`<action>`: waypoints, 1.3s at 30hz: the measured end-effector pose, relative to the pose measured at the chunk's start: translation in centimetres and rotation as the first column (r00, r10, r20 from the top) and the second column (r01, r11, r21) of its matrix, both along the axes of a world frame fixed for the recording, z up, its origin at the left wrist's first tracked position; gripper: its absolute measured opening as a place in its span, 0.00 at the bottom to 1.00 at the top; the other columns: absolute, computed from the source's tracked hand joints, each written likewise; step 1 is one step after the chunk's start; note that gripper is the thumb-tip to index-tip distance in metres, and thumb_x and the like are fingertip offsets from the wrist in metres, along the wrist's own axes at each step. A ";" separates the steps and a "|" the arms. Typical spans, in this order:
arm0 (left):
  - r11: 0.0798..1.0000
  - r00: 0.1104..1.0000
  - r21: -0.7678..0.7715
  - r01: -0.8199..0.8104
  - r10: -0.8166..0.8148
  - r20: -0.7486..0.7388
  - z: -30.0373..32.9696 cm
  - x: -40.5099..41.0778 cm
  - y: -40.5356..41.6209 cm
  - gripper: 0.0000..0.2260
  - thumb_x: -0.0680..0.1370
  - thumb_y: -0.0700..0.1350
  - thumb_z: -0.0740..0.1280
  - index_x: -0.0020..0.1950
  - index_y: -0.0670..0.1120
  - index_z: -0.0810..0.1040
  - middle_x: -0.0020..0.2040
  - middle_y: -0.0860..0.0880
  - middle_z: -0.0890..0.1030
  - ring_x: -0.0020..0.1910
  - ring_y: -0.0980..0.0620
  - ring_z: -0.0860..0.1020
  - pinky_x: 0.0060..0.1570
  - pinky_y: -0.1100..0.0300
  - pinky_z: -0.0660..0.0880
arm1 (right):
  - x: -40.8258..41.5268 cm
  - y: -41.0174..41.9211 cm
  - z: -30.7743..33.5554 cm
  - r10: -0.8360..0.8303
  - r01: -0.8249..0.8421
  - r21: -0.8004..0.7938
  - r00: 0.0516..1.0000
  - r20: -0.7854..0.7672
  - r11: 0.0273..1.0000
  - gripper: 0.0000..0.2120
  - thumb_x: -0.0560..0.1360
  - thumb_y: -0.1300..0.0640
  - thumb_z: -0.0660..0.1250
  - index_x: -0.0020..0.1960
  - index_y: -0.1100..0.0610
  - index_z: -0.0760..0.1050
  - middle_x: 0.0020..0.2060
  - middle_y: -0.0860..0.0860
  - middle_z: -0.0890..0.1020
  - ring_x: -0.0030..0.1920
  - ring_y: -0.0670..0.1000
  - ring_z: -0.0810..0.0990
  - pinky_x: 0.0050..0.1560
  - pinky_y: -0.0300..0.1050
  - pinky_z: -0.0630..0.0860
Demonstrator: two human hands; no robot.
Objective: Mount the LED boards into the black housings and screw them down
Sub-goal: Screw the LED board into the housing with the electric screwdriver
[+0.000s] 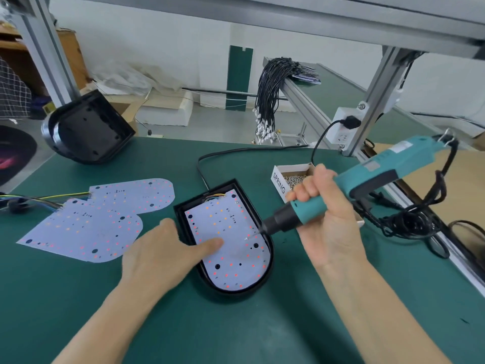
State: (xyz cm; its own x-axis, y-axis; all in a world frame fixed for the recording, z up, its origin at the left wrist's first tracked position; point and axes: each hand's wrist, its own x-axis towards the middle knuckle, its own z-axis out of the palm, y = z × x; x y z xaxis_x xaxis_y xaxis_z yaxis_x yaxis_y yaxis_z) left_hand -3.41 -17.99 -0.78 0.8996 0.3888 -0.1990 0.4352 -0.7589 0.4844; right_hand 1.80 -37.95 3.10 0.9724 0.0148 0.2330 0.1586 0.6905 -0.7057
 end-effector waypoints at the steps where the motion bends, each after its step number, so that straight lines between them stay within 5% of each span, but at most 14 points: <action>1: 1.000 1.000 -0.014 0.022 -0.021 0.016 0.0 0.3 -0.5 0.26 0.63 0.72 0.67 0.44 0.51 0.71 0.40 0.56 0.78 0.41 0.53 0.77 0.35 0.57 0.68 | -0.2 -0.1 -0.4 0.004 -0.005 -0.020 1.000 -0.007 1.000 0.12 0.68 0.55 0.71 0.33 0.51 0.68 0.27 0.46 0.68 0.28 0.45 0.69 0.37 0.39 0.73; 7: 0.935 0.974 -0.348 -0.063 0.133 0.181 -0.7 1.9 -2.6 0.27 0.63 0.52 0.78 0.52 0.47 0.65 0.42 0.57 0.75 0.40 0.55 0.75 0.37 0.57 0.70 | -0.3 -0.6 -1.4 0.025 -0.027 -0.106 1.000 -0.015 0.994 0.13 0.66 0.55 0.72 0.35 0.53 0.66 0.28 0.46 0.68 0.28 0.46 0.69 0.37 0.39 0.73; 12: 0.816 0.960 -0.576 -0.046 0.197 0.202 -1.4 2.4 -3.1 0.32 0.63 0.42 0.78 0.63 0.44 0.70 0.52 0.51 0.81 0.50 0.49 0.79 0.53 0.50 0.77 | -0.1 -0.5 -2.1 0.030 -0.031 -0.150 1.000 -0.008 0.988 0.12 0.71 0.60 0.67 0.31 0.51 0.70 0.27 0.47 0.69 0.28 0.47 0.69 0.37 0.39 0.73; 16: 0.793 0.963 -0.608 -0.028 0.185 0.197 -1.7 2.4 -2.9 0.23 0.63 0.41 0.78 0.56 0.46 0.75 0.49 0.52 0.83 0.48 0.49 0.81 0.53 0.47 0.78 | 0.1 -0.4 -2.5 0.050 -0.056 -0.172 0.998 -0.041 0.984 0.11 0.71 0.61 0.68 0.32 0.51 0.71 0.28 0.47 0.71 0.28 0.47 0.69 0.38 0.40 0.72; 28: 0.802 0.961 -0.596 -0.040 0.194 0.196 -1.3 2.8 -3.5 0.25 0.63 0.40 0.77 0.57 0.46 0.73 0.49 0.51 0.82 0.48 0.48 0.80 0.51 0.47 0.78 | 0.1 0.4 -1.6 0.192 -0.164 -0.333 0.980 0.051 0.928 0.13 0.69 0.61 0.70 0.31 0.51 0.70 0.26 0.48 0.69 0.28 0.48 0.69 0.39 0.42 0.71; 31: 0.798 0.965 -0.602 -0.042 0.188 0.182 -1.3 2.7 -3.5 0.26 0.63 0.40 0.77 0.59 0.45 0.73 0.49 0.49 0.82 0.48 0.45 0.80 0.49 0.47 0.79 | 0.4 0.1 -1.3 0.346 -0.304 -0.350 0.936 0.064 0.886 0.18 0.63 0.46 0.79 0.37 0.53 0.71 0.30 0.49 0.71 0.32 0.49 0.71 0.42 0.42 0.70; 34: 0.783 0.963 -0.619 -0.055 0.207 0.175 -1.3 2.5 -3.4 0.27 0.63 0.40 0.77 0.60 0.45 0.72 0.49 0.49 0.82 0.48 0.45 0.81 0.49 0.44 0.79 | 0.7 -0.7 -1.3 0.436 -0.421 -0.266 0.900 -0.003 0.867 0.28 0.61 0.35 0.76 0.43 0.55 0.70 0.34 0.50 0.73 0.35 0.50 0.73 0.46 0.43 0.71; 39: 0.778 0.961 -0.626 -0.062 0.216 0.173 -1.2 2.7 -3.6 0.29 0.64 0.39 0.77 0.62 0.45 0.71 0.50 0.49 0.81 0.49 0.45 0.80 0.50 0.45 0.79 | 1.4 -1.4 -1.3 0.525 -0.487 -0.327 0.851 0.033 0.810 0.18 0.64 0.47 0.77 0.39 0.53 0.70 0.32 0.49 0.71 0.33 0.50 0.71 0.48 0.46 0.69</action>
State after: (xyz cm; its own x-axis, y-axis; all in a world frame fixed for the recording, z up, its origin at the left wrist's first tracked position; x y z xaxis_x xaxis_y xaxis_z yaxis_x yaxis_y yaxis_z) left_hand -0.74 -21.59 -1.93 0.8939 0.3793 -0.2390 0.3347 -0.2100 0.9186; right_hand 3.20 -39.34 1.76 0.7737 0.5835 0.2469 -0.0615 0.4570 -0.8873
